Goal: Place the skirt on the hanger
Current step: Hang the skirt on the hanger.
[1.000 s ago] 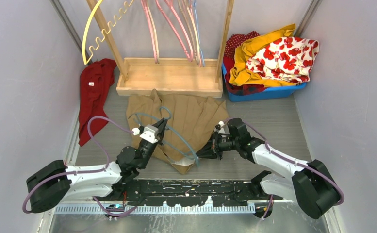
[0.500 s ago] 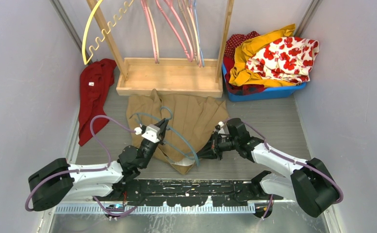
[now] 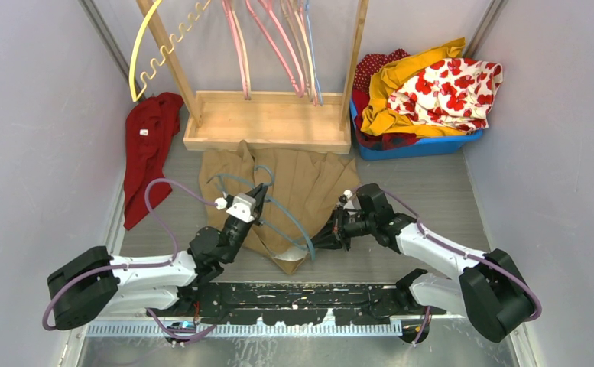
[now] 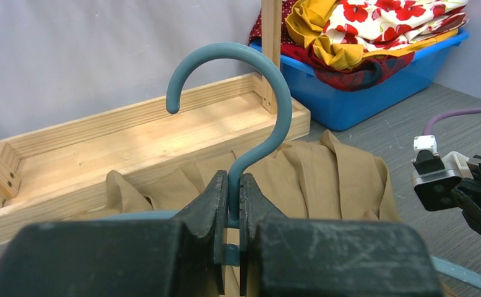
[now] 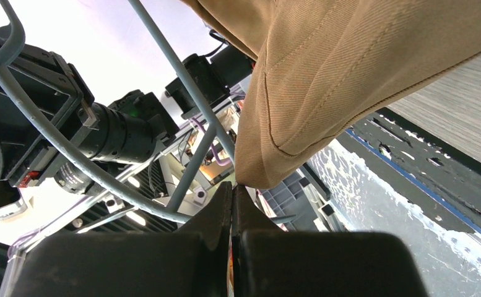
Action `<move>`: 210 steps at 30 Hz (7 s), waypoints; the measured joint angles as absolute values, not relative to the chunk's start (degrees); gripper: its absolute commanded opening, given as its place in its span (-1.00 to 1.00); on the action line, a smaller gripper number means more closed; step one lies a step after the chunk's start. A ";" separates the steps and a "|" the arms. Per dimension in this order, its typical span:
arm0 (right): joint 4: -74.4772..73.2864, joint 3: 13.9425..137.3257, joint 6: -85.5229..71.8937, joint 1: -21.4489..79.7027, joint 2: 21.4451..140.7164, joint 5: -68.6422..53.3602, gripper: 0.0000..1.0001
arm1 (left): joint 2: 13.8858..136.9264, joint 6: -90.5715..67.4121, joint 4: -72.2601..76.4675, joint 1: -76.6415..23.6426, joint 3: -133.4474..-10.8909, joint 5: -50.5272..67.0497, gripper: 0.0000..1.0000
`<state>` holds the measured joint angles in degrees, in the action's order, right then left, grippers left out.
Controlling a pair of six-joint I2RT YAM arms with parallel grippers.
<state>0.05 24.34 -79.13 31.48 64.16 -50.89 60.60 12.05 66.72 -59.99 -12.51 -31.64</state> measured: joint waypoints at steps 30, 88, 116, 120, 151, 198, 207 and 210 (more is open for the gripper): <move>-4.82 27.68 -76.31 33.08 65.98 -49.54 -0.98 | 66.78 12.23 67.70 -59.99 -14.98 -31.44 -0.92; -13.39 32.88 -81.03 40.77 66.26 -38.24 -0.98 | 71.31 14.26 71.37 -61.04 -16.08 -36.05 -0.99; -15.11 36.27 -81.73 42.98 70.65 -39.00 -0.98 | 76.18 18.24 76.49 -62.63 -17.96 -40.53 -1.00; -15.03 36.42 -82.52 43.75 70.94 -38.54 -0.98 | 76.18 18.22 76.49 -62.63 -17.98 -40.53 -1.00; -13.34 31.22 -102.63 46.35 62.35 -29.04 -0.98 | 78.32 18.15 76.49 -62.63 -21.02 -45.28 -1.00; -4.01 29.58 -111.11 46.92 68.07 -26.96 -0.98 | 79.68 17.26 76.25 -62.63 -22.13 -45.84 -1.00; -5.43 31.11 -108.07 46.76 69.41 -26.83 -0.98 | 78.72 16.75 76.01 -62.63 -21.67 -45.19 -1.00; -6.83 32.05 -106.43 46.57 69.41 -26.74 -0.88 | 78.48 16.64 76.05 -62.63 -21.67 -44.97 -1.00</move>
